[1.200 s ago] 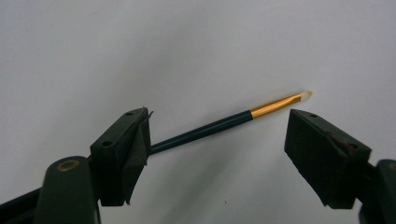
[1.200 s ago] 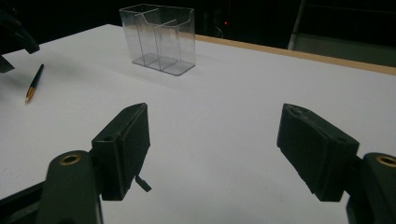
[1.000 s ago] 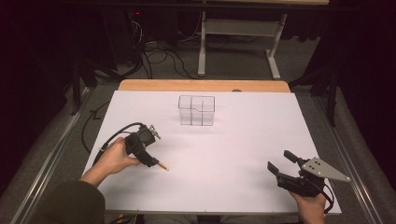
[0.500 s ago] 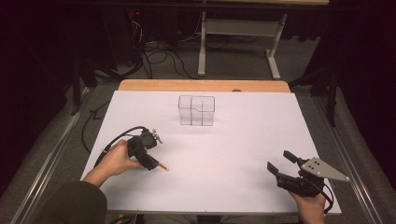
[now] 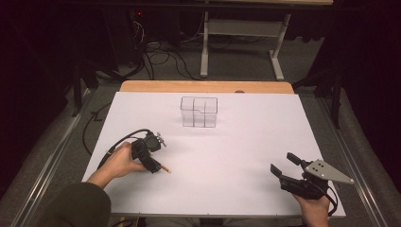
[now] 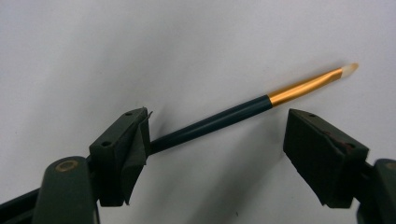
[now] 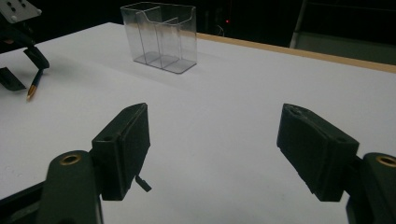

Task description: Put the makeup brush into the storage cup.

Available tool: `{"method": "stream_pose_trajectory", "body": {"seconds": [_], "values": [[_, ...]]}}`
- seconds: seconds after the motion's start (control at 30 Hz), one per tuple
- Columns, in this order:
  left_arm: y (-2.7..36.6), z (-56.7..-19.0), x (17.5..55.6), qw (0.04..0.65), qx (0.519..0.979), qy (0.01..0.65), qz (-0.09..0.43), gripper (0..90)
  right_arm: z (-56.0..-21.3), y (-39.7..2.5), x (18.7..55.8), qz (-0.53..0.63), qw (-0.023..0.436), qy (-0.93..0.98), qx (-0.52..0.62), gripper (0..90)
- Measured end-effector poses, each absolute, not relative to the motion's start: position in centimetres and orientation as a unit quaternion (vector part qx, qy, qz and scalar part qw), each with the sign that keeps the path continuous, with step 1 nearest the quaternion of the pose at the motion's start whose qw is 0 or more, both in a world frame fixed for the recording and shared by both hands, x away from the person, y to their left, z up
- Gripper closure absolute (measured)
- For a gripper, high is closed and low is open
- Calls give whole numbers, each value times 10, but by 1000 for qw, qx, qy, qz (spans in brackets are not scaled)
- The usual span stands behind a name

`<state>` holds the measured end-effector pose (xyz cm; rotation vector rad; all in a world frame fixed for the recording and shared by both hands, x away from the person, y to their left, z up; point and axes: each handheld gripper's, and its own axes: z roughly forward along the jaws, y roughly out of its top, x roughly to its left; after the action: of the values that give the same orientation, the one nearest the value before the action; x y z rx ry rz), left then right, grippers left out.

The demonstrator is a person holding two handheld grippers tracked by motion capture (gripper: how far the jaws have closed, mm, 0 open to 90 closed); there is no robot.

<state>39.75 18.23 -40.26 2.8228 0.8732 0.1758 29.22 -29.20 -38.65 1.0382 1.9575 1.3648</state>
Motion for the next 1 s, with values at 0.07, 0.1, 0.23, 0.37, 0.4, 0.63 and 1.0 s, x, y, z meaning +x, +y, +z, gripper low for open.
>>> {"method": "stream_pose_trajectory", "body": {"seconds": [0.07,0.1,0.23,0.37,0.4,0.63,1.0], "values": [[182,-404,398,87,951,292,59,233,-387,-292,292,505,266,725,384,269],[182,-404,398,88,951,291,57,234,-386,-292,292,505,268,726,383,269],[182,-405,399,87,951,292,55,235,-386,-292,292,505,268,726,383,269],[182,-405,400,88,951,292,51,244,-386,-292,292,505,267,726,383,269],[182,-405,400,89,951,292,49,252,-387,-292,292,505,267,726,383,269],[183,-404,400,93,951,292,37,320,-387,-292,292,504,267,726,383,270],[183,-404,400,94,949,299,29,368,-387,-292,292,503,266,727,383,271]]}}
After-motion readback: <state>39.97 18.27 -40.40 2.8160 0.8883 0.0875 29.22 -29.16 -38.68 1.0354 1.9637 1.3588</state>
